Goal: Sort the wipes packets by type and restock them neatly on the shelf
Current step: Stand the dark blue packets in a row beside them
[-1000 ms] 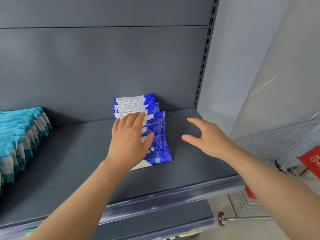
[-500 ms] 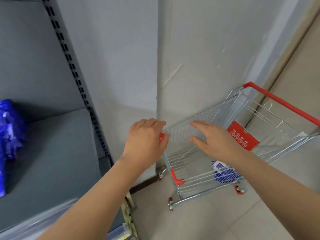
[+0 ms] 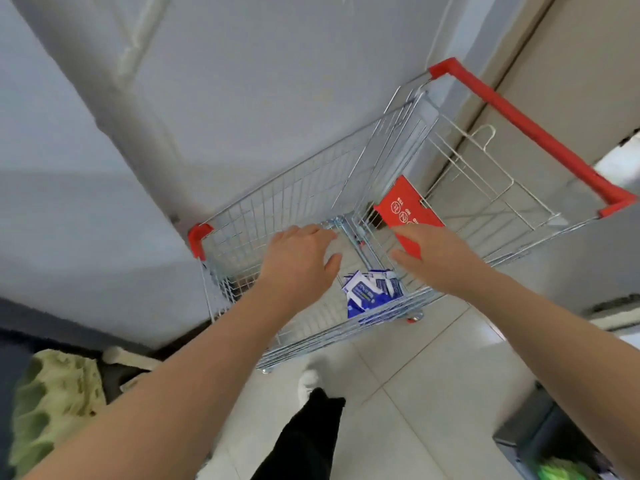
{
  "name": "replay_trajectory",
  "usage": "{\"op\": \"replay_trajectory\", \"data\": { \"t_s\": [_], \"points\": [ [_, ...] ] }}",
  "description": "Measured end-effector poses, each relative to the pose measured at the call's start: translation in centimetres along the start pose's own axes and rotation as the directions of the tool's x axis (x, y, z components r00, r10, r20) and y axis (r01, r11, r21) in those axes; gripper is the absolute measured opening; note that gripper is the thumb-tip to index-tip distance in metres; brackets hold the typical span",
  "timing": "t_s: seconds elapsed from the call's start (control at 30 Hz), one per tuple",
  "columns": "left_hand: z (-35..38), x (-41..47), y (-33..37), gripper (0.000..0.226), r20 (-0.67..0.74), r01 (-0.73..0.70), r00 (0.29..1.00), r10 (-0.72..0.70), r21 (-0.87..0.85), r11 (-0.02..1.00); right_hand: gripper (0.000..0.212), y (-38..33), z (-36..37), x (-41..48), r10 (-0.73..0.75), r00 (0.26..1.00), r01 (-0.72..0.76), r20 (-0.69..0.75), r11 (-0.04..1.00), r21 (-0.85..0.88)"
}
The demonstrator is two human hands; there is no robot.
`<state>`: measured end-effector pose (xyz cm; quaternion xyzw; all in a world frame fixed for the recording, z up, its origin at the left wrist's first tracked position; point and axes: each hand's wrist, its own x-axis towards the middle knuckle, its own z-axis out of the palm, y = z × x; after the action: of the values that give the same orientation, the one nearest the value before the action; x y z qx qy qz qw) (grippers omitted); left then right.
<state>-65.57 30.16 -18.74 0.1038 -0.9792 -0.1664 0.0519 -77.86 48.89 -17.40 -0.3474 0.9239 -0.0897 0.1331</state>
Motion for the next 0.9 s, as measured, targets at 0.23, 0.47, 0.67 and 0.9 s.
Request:
{"op": "replay_trajectory", "data": {
  "t_s": [0.23,0.47,0.67,0.9],
  "points": [
    [12.1,11.3,-1.8,0.042,0.276,0.097,0.957,-0.084,-0.032,0.995,0.054,11.0,6.5,10.2,0.051,0.973,-0.055,0.223,0.998,0.012],
    [25.1,16.3,-4.1,0.042,0.500,0.318,0.836,-0.225,-0.108,0.942,0.059,19.7,14.6,18.3,0.033,0.894,-0.060,0.447,0.997,0.046],
    [35.2,17.3,-4.8,0.055,0.649,0.543,0.674,-0.352,-0.112,0.832,0.049,23.6,21.8,23.4,-0.051,0.794,0.046,0.606,0.999,0.023],
    [40.3,16.4,-5.4,0.054,0.675,0.691,0.599,-0.431,-0.164,0.704,0.040,26.1,28.4,24.6,-0.119,0.757,0.132,0.642,0.991,0.028]
  ]
}}
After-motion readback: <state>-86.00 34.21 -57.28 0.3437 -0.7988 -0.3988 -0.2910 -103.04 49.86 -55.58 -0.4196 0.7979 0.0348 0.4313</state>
